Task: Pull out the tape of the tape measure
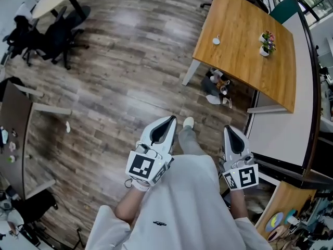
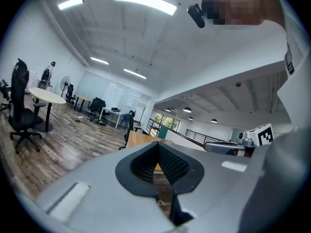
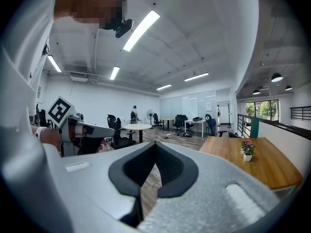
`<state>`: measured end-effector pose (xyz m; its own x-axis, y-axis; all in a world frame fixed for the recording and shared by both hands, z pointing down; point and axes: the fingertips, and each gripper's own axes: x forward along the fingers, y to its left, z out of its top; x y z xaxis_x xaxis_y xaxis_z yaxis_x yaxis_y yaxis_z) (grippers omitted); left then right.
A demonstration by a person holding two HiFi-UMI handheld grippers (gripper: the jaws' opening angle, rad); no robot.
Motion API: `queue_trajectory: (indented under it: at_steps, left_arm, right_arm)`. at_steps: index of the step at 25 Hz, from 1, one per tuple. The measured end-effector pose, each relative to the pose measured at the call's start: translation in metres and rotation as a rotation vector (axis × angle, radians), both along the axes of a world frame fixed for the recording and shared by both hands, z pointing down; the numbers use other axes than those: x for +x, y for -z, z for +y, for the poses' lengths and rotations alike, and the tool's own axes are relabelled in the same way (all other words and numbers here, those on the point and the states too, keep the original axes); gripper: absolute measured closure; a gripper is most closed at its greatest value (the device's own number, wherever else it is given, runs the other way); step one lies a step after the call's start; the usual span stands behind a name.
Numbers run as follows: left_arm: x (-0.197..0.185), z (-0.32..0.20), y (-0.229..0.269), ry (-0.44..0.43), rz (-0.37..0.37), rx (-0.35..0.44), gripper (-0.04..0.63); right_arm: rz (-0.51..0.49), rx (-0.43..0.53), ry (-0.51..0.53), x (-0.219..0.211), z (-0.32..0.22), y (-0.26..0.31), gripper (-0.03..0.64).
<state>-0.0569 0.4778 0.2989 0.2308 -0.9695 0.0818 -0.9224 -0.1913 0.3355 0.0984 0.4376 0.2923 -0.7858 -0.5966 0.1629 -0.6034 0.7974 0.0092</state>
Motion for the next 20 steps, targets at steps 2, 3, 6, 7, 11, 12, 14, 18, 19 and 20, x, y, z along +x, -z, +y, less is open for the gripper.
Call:
queue_trajectory:
  at_steps: [2, 3, 6, 7, 11, 12, 14, 18, 19, 20]
  left_arm:
    - [0.003, -0.014, 0.002, -0.006, -0.010, -0.002, 0.577]
    - [0.005, -0.021, 0.002, -0.007, -0.006, -0.003, 0.577]
    - [0.010, -0.044, -0.003, -0.004, 0.016, -0.006, 0.577]
    - [0.011, -0.053, -0.003, -0.004, 0.014, -0.009, 0.577]
    - [0.015, -0.093, 0.005, -0.014, -0.017, -0.013, 0.577]
    - [0.015, -0.104, 0.008, -0.014, -0.025, -0.010, 0.577]
    - [0.016, -0.124, 0.016, -0.010, -0.039, -0.002, 0.577]
    - [0.022, -0.162, 0.025, -0.006, -0.062, 0.027, 0.577]
    - [0.026, -0.172, 0.025, -0.009, -0.068, 0.032, 0.577]
    - [0.030, -0.182, 0.024, -0.013, -0.072, 0.034, 0.577]
  right_arm:
    - [-0.011, -0.003, 0.002, 0.000, -0.016, -0.001, 0.615]
    - [-0.015, -0.004, 0.003, 0.001, -0.024, -0.001, 0.616]
    - [-0.023, -0.003, 0.000, 0.005, -0.051, 0.000, 0.616]
    - [-0.028, -0.001, -0.003, 0.005, -0.061, 0.002, 0.615]
    - [-0.048, 0.007, -0.012, 0.010, -0.103, 0.007, 0.615]
    - [-0.051, 0.006, -0.012, 0.011, -0.113, 0.008, 0.615]
    - [-0.057, 0.005, -0.009, 0.013, -0.132, 0.012, 0.616]
    - [-0.075, 0.011, -0.004, 0.017, -0.171, 0.016, 0.615]
    - [-0.080, 0.012, -0.004, 0.020, -0.181, 0.016, 0.615]
    - [-0.086, 0.011, -0.005, 0.023, -0.191, 0.015, 0.615]
